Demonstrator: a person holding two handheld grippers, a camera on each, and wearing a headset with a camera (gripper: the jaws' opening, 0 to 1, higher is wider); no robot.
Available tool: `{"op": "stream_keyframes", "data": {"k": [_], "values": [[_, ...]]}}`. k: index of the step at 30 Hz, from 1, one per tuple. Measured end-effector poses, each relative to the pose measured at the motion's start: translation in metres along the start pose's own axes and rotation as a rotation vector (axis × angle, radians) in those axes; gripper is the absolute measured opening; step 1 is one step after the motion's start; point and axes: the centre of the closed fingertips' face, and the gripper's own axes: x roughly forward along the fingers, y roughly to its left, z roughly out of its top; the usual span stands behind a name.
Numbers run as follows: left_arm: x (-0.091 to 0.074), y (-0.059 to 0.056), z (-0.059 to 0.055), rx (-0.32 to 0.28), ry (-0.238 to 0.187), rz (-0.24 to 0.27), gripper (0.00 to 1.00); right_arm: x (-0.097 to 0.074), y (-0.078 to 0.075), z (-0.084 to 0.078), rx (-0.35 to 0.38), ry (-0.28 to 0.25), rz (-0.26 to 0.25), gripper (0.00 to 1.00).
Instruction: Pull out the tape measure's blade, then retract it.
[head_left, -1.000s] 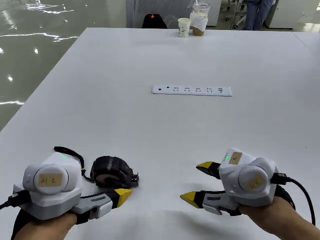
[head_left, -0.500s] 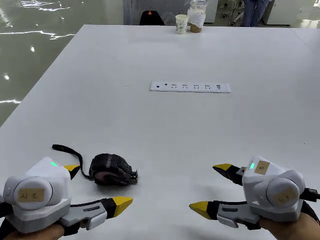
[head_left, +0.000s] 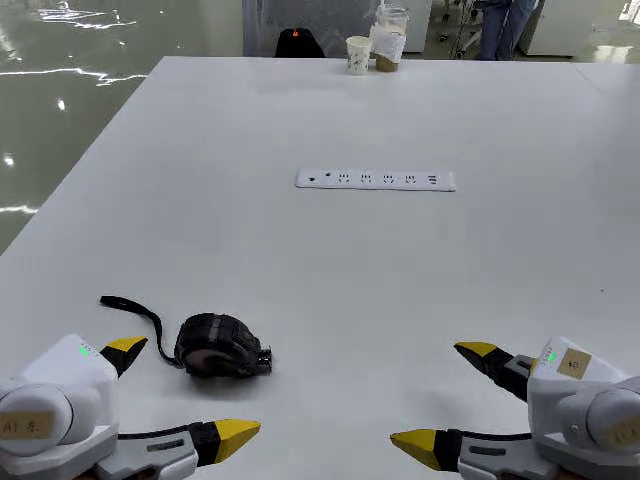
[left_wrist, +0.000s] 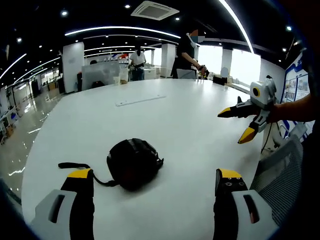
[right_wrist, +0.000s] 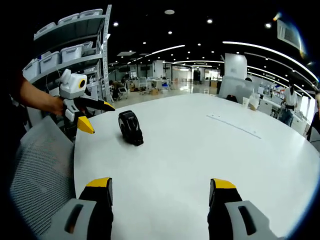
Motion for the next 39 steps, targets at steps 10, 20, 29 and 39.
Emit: {"op": "stream_keyframes", "data": {"k": [10,20,29,39], "values": [[-0.001,-0.017,-0.001,0.008,-0.016,-0.066,0.99,-0.01,0.003,-0.003,0.029,0.001,-0.028,0.83],[-0.004,-0.022,-0.001,0.0,-0.026,-0.087,0.99,-0.016,0.007,-0.001,0.04,-0.017,-0.036,0.91],[-0.01,-0.02,0.0,0.016,-0.037,-0.079,0.99,-0.019,0.01,0.002,0.069,-0.044,-0.036,0.99],[-0.013,-0.022,-0.002,0.023,-0.03,-0.096,0.99,-0.02,0.011,0.001,0.063,-0.035,-0.037,0.99]]}}
